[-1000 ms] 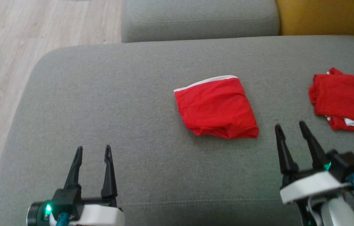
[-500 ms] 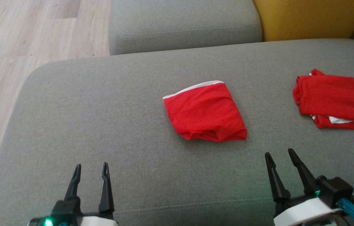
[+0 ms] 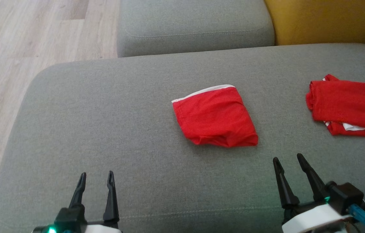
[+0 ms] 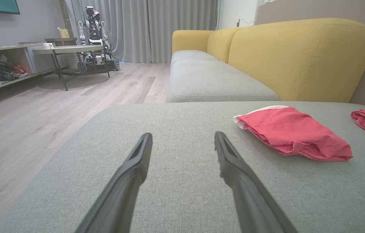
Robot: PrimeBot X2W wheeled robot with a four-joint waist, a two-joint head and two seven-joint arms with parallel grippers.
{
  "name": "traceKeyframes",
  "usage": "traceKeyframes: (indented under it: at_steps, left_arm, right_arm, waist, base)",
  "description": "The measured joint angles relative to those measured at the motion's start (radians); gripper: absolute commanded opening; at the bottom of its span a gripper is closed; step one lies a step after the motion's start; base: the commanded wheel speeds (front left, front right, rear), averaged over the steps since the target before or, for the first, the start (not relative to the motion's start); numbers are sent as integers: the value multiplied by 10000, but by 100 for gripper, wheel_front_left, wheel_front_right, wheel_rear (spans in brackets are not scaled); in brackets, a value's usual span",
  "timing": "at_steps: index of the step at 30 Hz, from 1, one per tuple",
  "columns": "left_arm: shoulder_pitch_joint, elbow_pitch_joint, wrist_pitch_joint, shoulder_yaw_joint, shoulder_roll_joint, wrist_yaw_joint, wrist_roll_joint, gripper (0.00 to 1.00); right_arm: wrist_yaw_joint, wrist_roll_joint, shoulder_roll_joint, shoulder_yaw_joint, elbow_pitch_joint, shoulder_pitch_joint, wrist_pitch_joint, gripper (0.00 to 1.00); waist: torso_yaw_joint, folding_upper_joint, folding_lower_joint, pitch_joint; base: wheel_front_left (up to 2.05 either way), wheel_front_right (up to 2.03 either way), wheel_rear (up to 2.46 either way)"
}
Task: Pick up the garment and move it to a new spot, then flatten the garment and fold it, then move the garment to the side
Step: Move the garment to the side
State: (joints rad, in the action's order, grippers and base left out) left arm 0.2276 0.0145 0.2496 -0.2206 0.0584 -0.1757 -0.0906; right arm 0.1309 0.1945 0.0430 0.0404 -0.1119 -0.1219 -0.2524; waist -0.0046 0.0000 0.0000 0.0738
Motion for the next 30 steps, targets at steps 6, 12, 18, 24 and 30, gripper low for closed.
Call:
traceKeyframes:
  at_steps: [6, 12, 18, 24, 30]
  left_arm:
    - [-1, 63, 0, -44, 0, 0, 0, 100]
    - [-23, 69, 0, -314, 0, 12, 0, 100]
    - [-77, 61, 0, -686, 0, 190, 35, 100]
    - [-623, -148, 0, -1093, -2, 274, -19, 100]
    - [-1474, -430, 0, -1386, -13, 259, -121, 100]
  right_arm:
    - [0, 6, 0, 117, -336, 56, 0, 100]
    - [0, 529, 0, 240, -1827, 1104, 0, 100]
    - [0, 924, 153, 631, -4654, 3381, 6, 100]
    - [2, 1160, 1154, 545, -6278, 5496, 255, 100]
    - [2, 1363, 1848, 516, -7670, 7361, 566, 100]
  waist:
    - [120, 0, 0, -105]
    - [393, 0, 0, -311]
    - [948, 0, 0, -691]
    - [1380, 0, 0, -1381]
    - [1880, 0, 0, -2291]
  base:
    - [0, 0, 0]
    - [0, 0, 0]
    - [0, 0, 0]
    - [0, 0, 0]
    - [0, 0, 0]
